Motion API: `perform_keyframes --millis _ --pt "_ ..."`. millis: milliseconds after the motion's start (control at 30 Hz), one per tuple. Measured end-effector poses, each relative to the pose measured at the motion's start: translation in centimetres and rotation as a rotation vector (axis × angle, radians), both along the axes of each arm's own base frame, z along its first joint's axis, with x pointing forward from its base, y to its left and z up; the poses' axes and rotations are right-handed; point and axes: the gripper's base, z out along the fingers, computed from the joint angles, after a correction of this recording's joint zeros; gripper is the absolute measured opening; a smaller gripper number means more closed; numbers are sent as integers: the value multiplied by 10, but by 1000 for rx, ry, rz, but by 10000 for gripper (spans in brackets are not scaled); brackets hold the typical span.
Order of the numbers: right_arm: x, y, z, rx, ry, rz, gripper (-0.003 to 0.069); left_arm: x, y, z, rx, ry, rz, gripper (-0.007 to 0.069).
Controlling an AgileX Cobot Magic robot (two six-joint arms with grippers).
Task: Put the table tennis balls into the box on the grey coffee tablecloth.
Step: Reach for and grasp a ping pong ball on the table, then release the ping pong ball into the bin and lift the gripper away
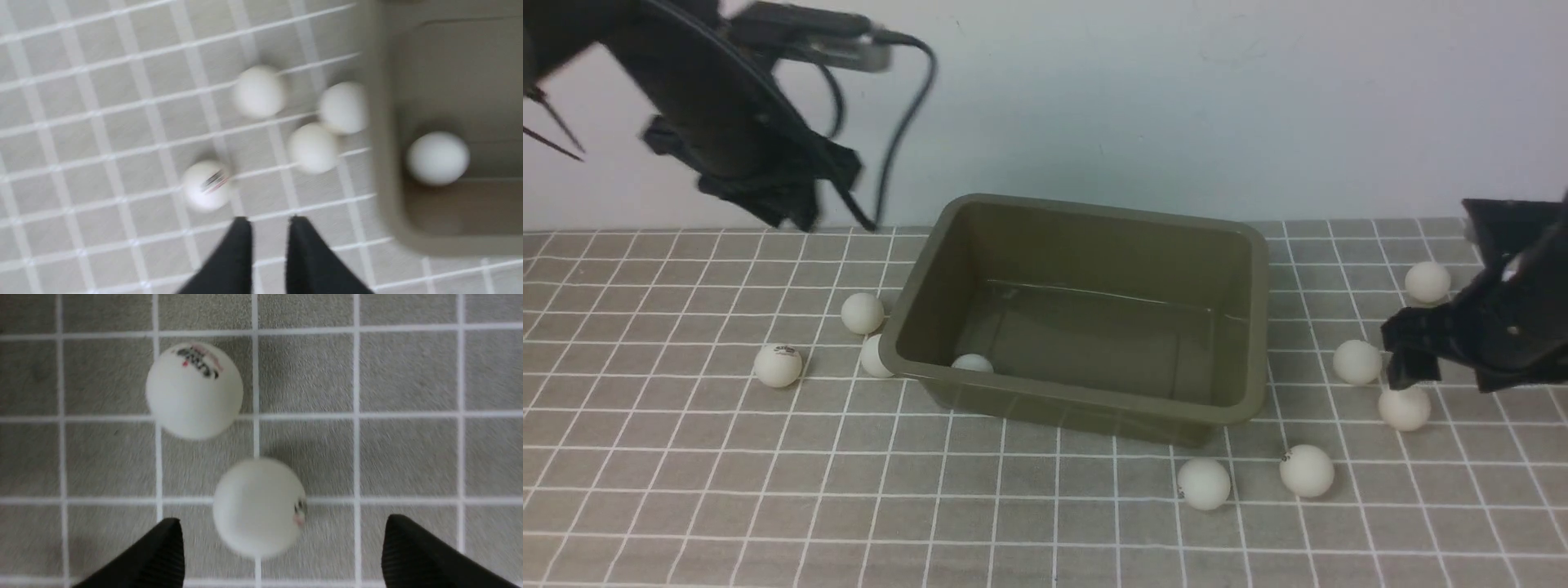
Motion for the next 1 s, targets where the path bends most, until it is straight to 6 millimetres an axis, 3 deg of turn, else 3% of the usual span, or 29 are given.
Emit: perform_keyframes --millis 67,133,233,267,300,367,467,500,533,600,633,733,833,900,1000 --pt "10 0 -17 -1 38 0 569 -1 33 0 -5 30 85 14" --pt "15 0 -28 -2 61 0 545 -1 49 -2 -19 40 129 2" --pt "18 0 -39 -14 92 18 445 -3 68 -6 -54 55 174 -5" --pt "17 0 -41 -22 112 30 342 -5 75 -9 -73 66 181 -5" --pt "16 -1 -39 -26 119 34 342 -6 76 -10 -81 69 183 -5" --pt "12 -1 -31 -33 136 39 360 -8 77 -13 -95 80 177 -5" --pt "0 3 9 -8 83 23 360 -12 78 -20 -93 108 174 -5" --pt "-1 4 13 -5 73 24 360 -12 78 -22 -93 114 173 -5" --pt "-9 21 47 37 -45 74 360 -14 78 -29 -96 140 173 -5" --pt "-13 39 67 72 -134 136 360 -14 77 -34 -104 155 173 -5" --pt "-14 62 84 115 -209 210 360 -11 74 -40 -117 168 170 -5" --pt "-7 99 97 179 -262 310 360 -4 68 -56 -127 200 147 4" --pt "7 120 97 208 -258 350 360 5 63 -72 -119 214 111 39" --pt "23 130 87 218 -197 365 366 13 57 -89 -110 226 82 109" --pt "38 136 85 215 -159 383 435 22 52 -106 -104 218 66 233"
